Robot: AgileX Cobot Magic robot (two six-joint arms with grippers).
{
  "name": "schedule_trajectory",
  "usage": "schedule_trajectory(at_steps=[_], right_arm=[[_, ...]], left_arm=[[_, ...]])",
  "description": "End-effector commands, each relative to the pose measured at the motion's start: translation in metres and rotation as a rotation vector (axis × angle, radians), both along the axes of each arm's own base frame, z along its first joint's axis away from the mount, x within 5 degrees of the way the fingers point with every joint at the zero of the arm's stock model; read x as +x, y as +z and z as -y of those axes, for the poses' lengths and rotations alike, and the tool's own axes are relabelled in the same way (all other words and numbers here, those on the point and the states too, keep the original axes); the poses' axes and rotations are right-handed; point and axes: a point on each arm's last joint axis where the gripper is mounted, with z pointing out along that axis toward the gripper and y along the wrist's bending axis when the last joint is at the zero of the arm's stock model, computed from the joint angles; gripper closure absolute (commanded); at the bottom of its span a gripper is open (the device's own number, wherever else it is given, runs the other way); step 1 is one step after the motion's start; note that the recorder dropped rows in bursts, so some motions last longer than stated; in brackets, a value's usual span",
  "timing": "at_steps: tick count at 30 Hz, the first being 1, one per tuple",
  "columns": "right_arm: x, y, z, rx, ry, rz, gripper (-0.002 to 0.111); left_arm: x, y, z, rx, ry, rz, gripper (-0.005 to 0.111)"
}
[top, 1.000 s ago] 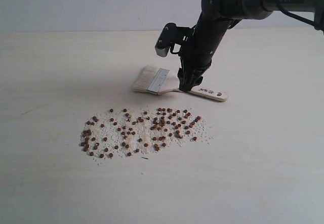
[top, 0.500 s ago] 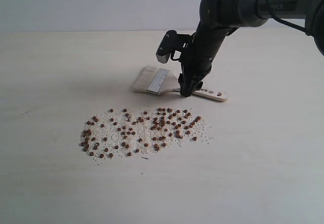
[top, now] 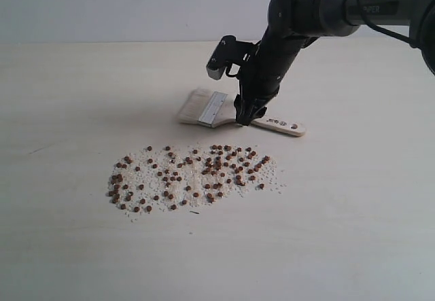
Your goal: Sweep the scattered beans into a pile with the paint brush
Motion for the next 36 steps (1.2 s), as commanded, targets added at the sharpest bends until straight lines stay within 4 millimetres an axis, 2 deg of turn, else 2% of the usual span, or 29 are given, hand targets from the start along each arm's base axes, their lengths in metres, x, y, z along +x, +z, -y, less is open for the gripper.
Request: schedule_trajectory(at_steps=[1,18,25,31,36], right_arm=[[0.004,0.003,-0.001,0.031,-0.023,0.026,0.053],[0.002,0.002,0.004,-0.033,0.033,0.019,0.053],[-0.005,0.001,-0.013,-0.144,0.155,0.077,0.053],[-0.004,0.002,-0.016,-0.137,0.148,0.102,0.044],[-0.003,0.002,-0.017,-0.131,0.147,0.117,0.044]], left_arm=[[0.0,-0.001,0.0,0.0,-0.002,-0.001,0.107],[0.0,-0.001,0.0,0.0,-0.002,-0.001,0.107],[0.0,-0.001,0.0,0.0,-0.002,-0.001,0.107],[0.0,-0.001,0.0,0.0,-0.002,-0.001,0.107],[0.0,-0.001,0.0,0.0,-0.002,-0.001,0.107]])
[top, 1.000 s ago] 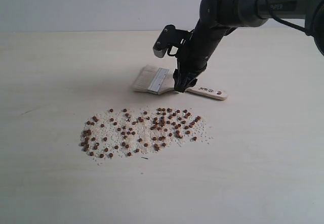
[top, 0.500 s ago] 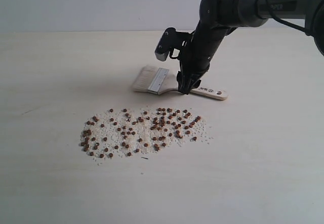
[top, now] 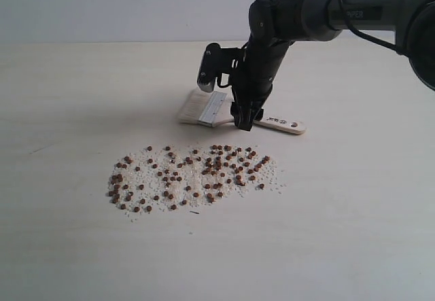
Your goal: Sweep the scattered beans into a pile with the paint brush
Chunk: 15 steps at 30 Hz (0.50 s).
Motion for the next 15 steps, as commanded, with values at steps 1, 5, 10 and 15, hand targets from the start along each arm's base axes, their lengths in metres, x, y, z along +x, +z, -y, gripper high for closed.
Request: schedule_trajectory(at_steps=[1,5,10,15], right_arm=[[0.003,0.002,0.0,0.006,-0.002,0.026,0.044],[0.003,0.001,0.0,0.001,0.003,0.035,0.044],[0.003,-0.008,0.001,-0.021,0.006,0.018,0.044],[0.003,-0.01,0.003,-0.028,-0.016,0.006,0.044]], left_arm=[[0.0,-0.001,0.0,0.0,-0.002,-0.001,0.107],[0.0,-0.001,0.0,0.0,-0.002,-0.001,0.107],[0.0,-0.001,0.0,0.0,-0.002,-0.001,0.107],[0.0,-0.001,0.0,0.0,-0.002,-0.001,0.107]])
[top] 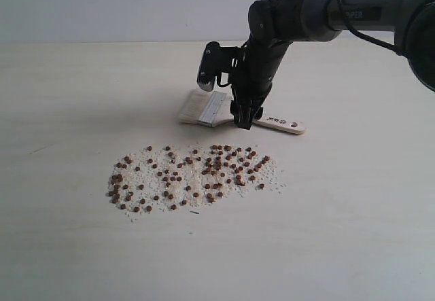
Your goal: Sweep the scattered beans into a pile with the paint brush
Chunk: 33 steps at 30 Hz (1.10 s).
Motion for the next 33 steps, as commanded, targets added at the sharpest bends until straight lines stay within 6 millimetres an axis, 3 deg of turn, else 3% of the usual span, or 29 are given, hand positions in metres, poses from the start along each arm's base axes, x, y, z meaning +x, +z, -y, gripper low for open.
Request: schedule_trajectory(at_steps=[1,17,25,28,33], right_arm=[[0.0,-0.009,0.003,-0.025,-0.015,-0.023,0.044],[0.003,-0.007,0.008,-0.08,-0.063,0.008,0.044],[0.001,-0.017,0.01,-0.102,-0.059,-0.027,0.044],[0.0,-0.018,0.011,-0.118,-0.057,-0.034,0.051],[0.0,-0.018,0.013,-0.14,-0.057,-0.036,0.076]], left_arm=[[0.0,-0.001,0.0,0.0,-0.002,-0.001,0.107],[0.0,-0.001,0.0,0.0,-0.002,-0.001,0.107],[0.0,-0.001,0.0,0.0,-0.002,-0.001,0.107],[0.0,-0.001,0.0,0.0,-0.002,-0.001,0.107],[0.0,-0.001,0.0,0.0,-0.002,-0.001,0.107]])
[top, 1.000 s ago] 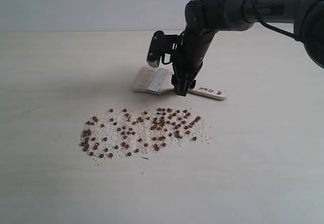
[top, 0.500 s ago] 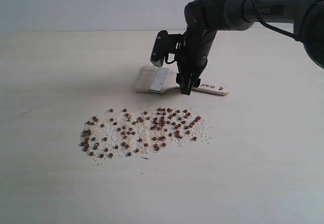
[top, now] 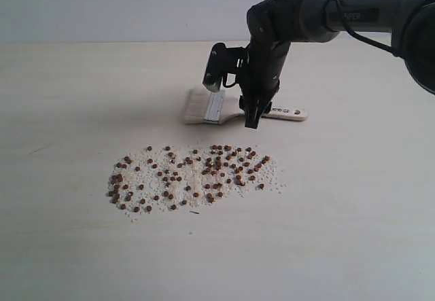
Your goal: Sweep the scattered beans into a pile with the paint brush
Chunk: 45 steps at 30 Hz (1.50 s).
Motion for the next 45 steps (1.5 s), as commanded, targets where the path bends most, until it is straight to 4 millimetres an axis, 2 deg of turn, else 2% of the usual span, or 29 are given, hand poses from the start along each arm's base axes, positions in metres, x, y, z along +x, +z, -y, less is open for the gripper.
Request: schedule_trajectory(at_steps=[1,8,13,21,28,38,43,45], right_arm=[[-0.004,-0.015,0.004,-0.048,0.004,-0.056,0.08],[-0.002,-0.013,0.007,-0.093,0.034,-0.032,0.108],[-0.003,-0.001,0.008,-0.092,0.028,-0.021,0.108],[-0.014,0.031,0.009,-0.059,-0.001,-0.089,0.108],[-0.015,0.027,0.0,0.048,-0.038,-0.104,0.108],[-0.016,0.0,0.0,0.022,-0.046,-0.169,0.108],[-0.017,-0.001,0.0,0.022,-0.051,-0.181,0.108],[-0.017,-0.001,0.0,0.022,-0.049,-0.179,0.104]], left_arm=[[0.0,-0.001,0.0,0.0,-0.002,-0.001,0.107],[0.0,-0.001,0.0,0.0,-0.002,-0.001,0.107],[0.0,-0.001,0.0,0.0,-0.002,-0.001,0.107],[0.0,-0.001,0.0,0.0,-0.002,-0.001,0.107],[0.0,-0.001,0.0,0.0,-0.002,-0.001,0.107],[0.0,-0.001,0.0,0.0,-0.002,-0.001,0.107],[0.0,-0.001,0.0,0.0,-0.002,-0.001,0.107],[0.0,-0.001,0.0,0.0,-0.002,-0.001,0.107]])
